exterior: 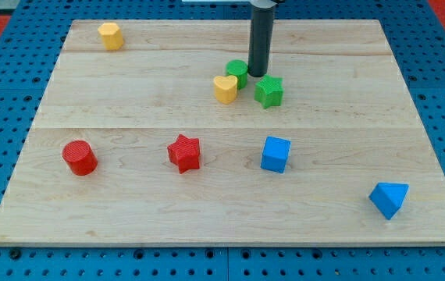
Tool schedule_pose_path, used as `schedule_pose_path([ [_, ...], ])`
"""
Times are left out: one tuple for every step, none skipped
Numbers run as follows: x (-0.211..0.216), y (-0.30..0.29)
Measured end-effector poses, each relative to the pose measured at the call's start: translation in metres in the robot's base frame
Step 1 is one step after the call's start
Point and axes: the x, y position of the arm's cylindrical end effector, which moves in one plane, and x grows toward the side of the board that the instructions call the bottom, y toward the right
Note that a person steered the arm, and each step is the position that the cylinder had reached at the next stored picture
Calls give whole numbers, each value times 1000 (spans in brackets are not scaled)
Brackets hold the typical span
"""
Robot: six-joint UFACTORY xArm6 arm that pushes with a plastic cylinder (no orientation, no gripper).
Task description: Push the yellow hexagon towards the center of the board
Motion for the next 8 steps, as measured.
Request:
schedule_pose_path([
  [-50,6],
  [-72,-74],
  [-105,-106],
  [-127,-164],
  [-130,-245],
  [-107,-259],
  [-78,-269],
  [-41,-217],
])
